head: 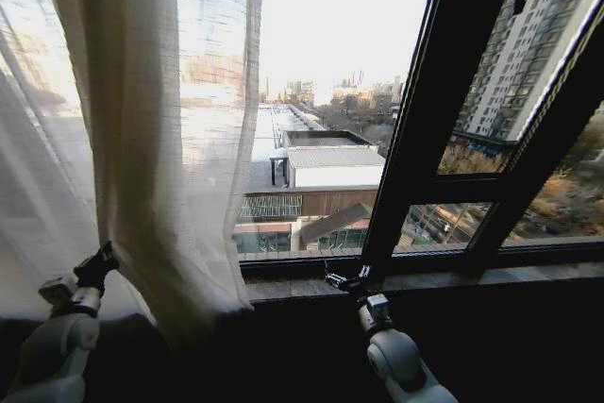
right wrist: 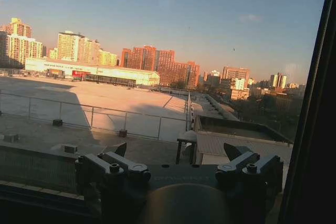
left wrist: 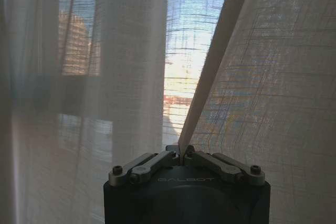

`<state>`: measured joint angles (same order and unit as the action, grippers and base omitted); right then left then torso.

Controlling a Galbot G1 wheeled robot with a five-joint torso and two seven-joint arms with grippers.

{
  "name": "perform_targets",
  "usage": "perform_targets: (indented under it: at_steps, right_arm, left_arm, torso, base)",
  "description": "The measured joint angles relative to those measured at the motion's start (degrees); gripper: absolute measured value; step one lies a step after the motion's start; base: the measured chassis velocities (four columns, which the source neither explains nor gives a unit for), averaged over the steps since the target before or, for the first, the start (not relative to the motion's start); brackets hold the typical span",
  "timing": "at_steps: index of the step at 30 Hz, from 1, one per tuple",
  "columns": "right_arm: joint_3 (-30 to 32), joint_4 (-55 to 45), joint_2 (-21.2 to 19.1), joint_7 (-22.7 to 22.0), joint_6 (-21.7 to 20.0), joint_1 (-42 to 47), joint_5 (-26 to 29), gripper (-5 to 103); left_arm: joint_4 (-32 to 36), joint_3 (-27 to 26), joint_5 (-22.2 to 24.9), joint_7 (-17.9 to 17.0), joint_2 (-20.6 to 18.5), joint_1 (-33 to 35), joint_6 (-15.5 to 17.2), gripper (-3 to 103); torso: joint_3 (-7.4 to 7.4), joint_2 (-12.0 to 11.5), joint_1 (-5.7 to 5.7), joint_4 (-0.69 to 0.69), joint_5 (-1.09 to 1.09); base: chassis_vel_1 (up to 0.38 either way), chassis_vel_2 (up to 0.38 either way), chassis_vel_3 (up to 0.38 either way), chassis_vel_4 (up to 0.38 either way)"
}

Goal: Open the curtains by pulling them apart, changing their state from closed to fully open.

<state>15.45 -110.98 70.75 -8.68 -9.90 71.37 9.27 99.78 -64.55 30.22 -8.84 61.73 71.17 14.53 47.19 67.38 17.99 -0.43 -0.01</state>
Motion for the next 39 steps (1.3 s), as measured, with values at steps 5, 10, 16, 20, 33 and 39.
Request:
perform_targets:
  at_steps: [5,10,16,20,33,39]
  right_arm:
    - [-0.71,0.91,0.39,0.09,0.11,-0.60,0.02,100]
    - [-0.81,1.48,0.66,0.63,0.46,-0.59,0.02,100]
    - [0.04,1.39,0.64,0.74,0.73,-0.06,0.05,100]
    - [0.89,1.03,0.59,0.74,0.84,0.32,0.08,100]
    - [1.80,0.50,1.27,0.74,1.54,1.38,0.03,100]
    - [1.84,0.26,1.22,0.75,1.69,1.82,0.01,100]
  left_arm:
    - [-6.22,-6.10,-0.43,-5.91,-2.20,-0.51,-0.34,0]
    - [-8.80,-7.70,-3.75,-12.37,-3.60,-1.16,0.10,-2]
    - [-3.13,-2.97,-6.48,-13.52,-0.92,-1.20,2.64,20]
    - [4.72,0.51,-5.57,-6.31,2.53,3.20,3.14,35]
    - [15.94,7.47,-5.90,-1.31,8.41,7.92,5.81,79]
    - [12.79,8.06,-5.21,1.15,5.59,5.73,5.44,98]
  torso:
    - [0.00,0.00,0.00,-0.01,0.03]
    - [0.00,0.00,0.00,0.02,0.00]
    - [0.00,0.00,0.00,-0.03,0.03]
    - [0.00,-0.01,0.00,-0.02,0.03]
    - [0.00,-0.01,0.00,0.00,0.03]
    - [0.00,0.00,-0.01,-0.01,0.03]
  base:
    - [0.000,0.000,0.000,0.000]
    - [0.000,0.000,0.000,0.000]
    - [0.000,0.000,0.000,0.000]
    - [0.000,0.000,0.000,0.000]
    - [0.000,0.000,0.000,0.000]
    - [0.000,0.000,0.000,0.000]
